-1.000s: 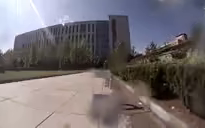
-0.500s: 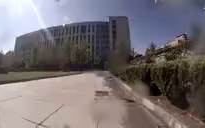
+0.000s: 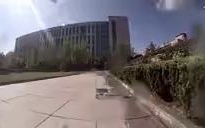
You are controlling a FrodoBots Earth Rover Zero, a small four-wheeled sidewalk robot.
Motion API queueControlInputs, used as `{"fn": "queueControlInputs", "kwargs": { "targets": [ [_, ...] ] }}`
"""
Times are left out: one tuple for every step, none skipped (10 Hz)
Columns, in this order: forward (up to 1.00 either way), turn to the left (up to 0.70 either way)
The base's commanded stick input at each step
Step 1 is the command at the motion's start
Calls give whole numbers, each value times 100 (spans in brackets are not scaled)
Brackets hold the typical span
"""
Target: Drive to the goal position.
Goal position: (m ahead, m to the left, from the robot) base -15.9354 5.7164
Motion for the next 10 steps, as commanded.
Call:
{"fn": "queueControlInputs", "kwargs": {
  "targets": [
    [0,0],
    [2,0],
    [4,0],
    [4,0],
    [4,0],
    [4,0],
    [4,0],
    [5,0],
    [6,0],
    [8,0]
  ]
}}
